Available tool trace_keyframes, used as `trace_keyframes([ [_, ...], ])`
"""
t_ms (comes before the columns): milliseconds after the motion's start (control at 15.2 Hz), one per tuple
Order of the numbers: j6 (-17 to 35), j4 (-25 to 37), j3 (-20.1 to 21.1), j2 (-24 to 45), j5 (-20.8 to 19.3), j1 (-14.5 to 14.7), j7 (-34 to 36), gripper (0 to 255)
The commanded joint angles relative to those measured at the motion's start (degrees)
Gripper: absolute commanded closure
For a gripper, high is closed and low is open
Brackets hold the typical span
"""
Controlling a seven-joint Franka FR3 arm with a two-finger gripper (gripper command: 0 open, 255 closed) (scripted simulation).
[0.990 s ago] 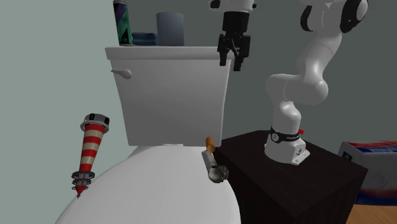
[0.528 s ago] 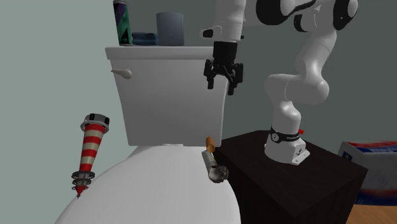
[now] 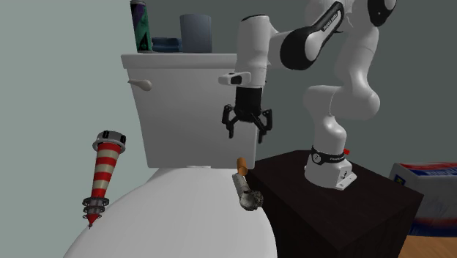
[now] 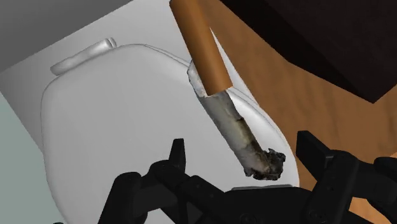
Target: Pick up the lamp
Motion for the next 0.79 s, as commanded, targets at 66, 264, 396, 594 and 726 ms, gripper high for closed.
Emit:
trace_keyframes([
  [66, 6.72, -0.81, -4.19, 5.4, 1.42, 4.11, -11.11, 0],
  [264, 13.28, -1.29, -8.58, 11.65, 4.66, 9.11, -22.87, 0],
  [396, 16.77, -1.23, -11.15, 15.59, 7.83, 12.49, -30.52, 0],
  [594, 19.69, -1.87, -11.97, 18.08, 9.63, 13.42, -32.09, 0],
  [726, 21.63, -2.22, -12.57, 19.85, 11.16, 14.19, -33.36, 0],
])
